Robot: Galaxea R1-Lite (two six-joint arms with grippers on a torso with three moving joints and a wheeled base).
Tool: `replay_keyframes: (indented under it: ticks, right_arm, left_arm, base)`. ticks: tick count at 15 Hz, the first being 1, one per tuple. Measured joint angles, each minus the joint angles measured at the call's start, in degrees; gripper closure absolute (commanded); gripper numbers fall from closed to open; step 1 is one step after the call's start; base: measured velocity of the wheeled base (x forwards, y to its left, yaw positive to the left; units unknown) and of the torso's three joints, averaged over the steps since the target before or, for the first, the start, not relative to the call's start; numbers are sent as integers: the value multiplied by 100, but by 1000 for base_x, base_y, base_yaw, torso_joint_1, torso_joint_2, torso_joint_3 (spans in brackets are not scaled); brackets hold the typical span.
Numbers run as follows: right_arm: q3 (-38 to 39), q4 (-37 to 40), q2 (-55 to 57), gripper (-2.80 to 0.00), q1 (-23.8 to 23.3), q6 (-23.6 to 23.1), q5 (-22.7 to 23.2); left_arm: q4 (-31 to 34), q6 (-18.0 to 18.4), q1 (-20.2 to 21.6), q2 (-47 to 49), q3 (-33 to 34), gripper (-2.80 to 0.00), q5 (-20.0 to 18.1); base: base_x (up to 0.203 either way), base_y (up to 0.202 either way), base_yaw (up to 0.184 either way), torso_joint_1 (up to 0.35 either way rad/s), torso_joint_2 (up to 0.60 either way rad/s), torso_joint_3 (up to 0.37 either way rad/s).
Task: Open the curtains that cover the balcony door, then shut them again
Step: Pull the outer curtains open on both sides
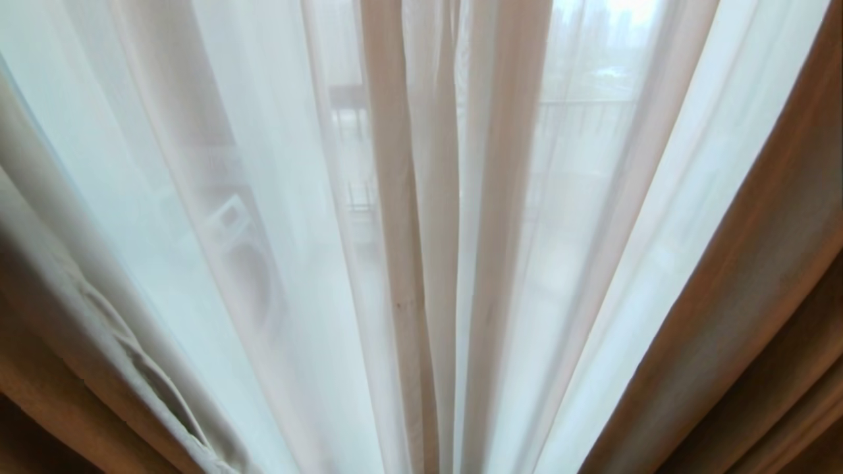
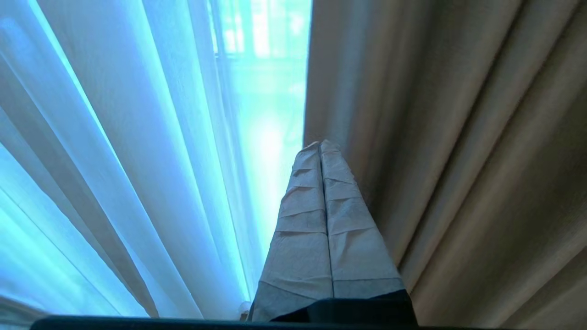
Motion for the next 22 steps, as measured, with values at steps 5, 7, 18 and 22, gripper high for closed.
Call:
replay_keyframes:
  ticks: [5, 7, 18, 22]
  right_arm:
    - [0, -2, 0, 0, 0, -5, 2]
    - [0, 0, 0, 0, 0, -5, -2]
    - [0, 0, 0, 0, 0, -5, 2]
    - [0, 0, 0, 0, 0, -5, 2]
  left_arm:
    - [18, -4, 105, -522, 622, -280, 48]
    - [36, -4, 178, -887, 1094, -280, 66]
    - [447, -4, 551, -3744, 3698, 0, 4]
    - [479, -4, 526, -3987, 4009, 0, -5]
  base:
    - [0, 0, 0, 0, 0, 0]
    - [0, 0, 0, 0, 0, 0]
    - [0, 0, 0, 0, 0, 0]
    - [0, 0, 0, 0, 0, 0]
